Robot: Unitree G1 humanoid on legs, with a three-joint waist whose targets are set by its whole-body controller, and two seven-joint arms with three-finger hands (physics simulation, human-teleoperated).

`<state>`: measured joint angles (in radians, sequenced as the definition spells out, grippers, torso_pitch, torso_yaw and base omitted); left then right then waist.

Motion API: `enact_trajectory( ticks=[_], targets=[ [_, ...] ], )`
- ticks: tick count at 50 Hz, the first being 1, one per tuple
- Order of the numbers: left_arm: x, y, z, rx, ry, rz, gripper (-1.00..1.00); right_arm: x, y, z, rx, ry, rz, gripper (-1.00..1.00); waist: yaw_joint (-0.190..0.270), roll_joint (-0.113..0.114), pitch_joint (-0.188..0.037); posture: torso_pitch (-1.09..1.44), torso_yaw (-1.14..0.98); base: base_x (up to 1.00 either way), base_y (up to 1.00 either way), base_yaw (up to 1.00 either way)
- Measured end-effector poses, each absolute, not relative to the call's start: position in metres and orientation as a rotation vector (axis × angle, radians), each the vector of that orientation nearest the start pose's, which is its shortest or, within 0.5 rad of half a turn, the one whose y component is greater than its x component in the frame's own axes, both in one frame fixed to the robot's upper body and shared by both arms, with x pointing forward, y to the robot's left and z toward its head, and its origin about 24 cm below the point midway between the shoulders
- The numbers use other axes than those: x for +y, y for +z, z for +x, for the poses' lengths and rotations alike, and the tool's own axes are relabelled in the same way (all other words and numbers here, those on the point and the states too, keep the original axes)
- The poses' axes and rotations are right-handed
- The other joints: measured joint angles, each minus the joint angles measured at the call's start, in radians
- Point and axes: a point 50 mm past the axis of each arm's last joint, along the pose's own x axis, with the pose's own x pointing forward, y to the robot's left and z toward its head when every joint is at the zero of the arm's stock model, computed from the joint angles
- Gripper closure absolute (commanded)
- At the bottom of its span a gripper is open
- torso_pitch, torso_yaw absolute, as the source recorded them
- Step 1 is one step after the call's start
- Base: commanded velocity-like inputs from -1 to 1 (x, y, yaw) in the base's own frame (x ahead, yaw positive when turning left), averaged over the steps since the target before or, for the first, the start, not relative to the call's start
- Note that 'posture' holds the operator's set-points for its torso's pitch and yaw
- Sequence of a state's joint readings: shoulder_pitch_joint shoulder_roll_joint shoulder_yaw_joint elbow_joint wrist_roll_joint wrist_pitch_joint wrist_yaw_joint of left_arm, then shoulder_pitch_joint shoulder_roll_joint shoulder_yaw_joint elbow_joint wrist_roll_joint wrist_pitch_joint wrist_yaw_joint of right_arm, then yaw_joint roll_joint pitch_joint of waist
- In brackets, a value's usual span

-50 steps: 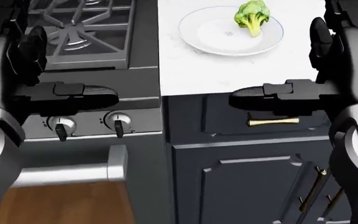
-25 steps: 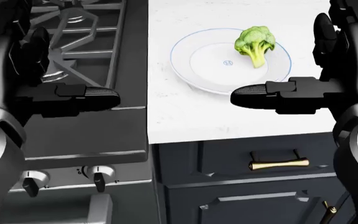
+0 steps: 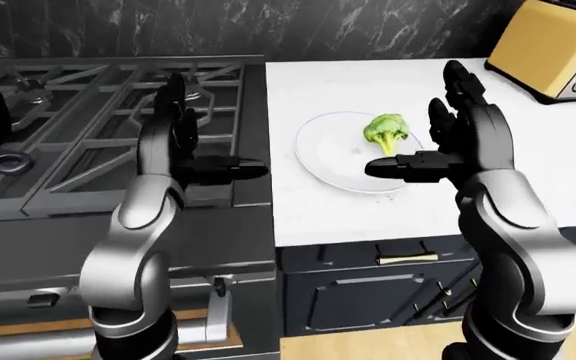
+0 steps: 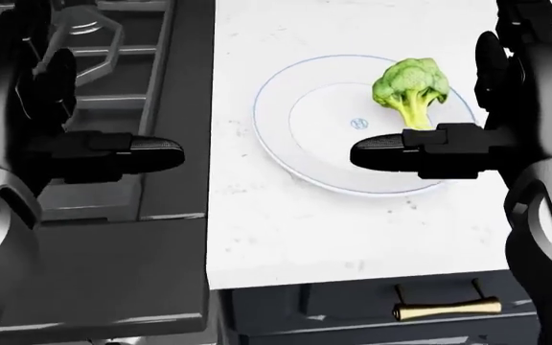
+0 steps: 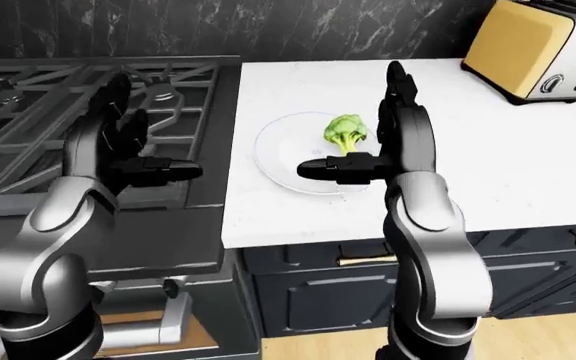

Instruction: Pick the broccoli from the plate and place it in the pan.

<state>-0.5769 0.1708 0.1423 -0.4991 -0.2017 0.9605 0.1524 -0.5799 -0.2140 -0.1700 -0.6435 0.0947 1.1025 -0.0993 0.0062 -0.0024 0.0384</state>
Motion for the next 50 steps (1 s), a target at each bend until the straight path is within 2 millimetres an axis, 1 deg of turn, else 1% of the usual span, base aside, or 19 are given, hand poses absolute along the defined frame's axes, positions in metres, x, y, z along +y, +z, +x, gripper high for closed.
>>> enact_trajectory(
  ticks=[6,20,24,33,39,44,50],
  targets=[
    [0.16,0.222,0.294,-0.118,0.047,0.0,-1.0,-0.173,0.238,0.275,-0.149,-0.103,-0.091,-1.0,0.004,-0.006,-0.005,0.0,0.0,0.0,0.0,0.0],
    [0.161,0.22,0.296,-0.109,0.047,-0.001,-1.0,-0.174,0.235,0.277,-0.142,-0.107,-0.099,-1.0,0.013,-0.012,0.004,0.0,0.0,0.0,0.0,0.0],
    [0.163,0.224,0.294,-0.12,0.048,-0.005,-1.0,-0.172,0.234,0.28,-0.133,-0.105,-0.119,-1.0,0.015,-0.013,0.006,0.0,0.0,0.0,0.0,0.0],
    [0.163,0.228,0.292,-0.135,0.039,-0.009,-1.0,-0.175,0.246,0.297,-0.126,-0.125,-0.15,-1.0,0.016,-0.009,0.006,0.0,0.0,0.0,0.0,0.0],
    [0.162,0.229,0.291,-0.137,0.034,-0.011,-1.0,-0.174,0.25,0.307,-0.115,-0.118,-0.172,-1.0,0.014,-0.008,0.006,0.0,0.0,0.0,0.0,0.0],
    [0.161,0.23,0.29,-0.136,0.031,-0.01,-1.0,-0.177,0.258,0.32,-0.105,-0.118,-0.201,-1.0,0.01,-0.004,0.005,0.0,0.0,0.0,0.0,0.0],
    [0.16,0.231,0.291,-0.134,0.026,-0.012,-1.0,-0.18,0.259,0.339,-0.079,-0.123,-0.225,-1.0,0.003,0.004,0.005,0.0,0.0,0.0,0.0,0.0]
  ],
)
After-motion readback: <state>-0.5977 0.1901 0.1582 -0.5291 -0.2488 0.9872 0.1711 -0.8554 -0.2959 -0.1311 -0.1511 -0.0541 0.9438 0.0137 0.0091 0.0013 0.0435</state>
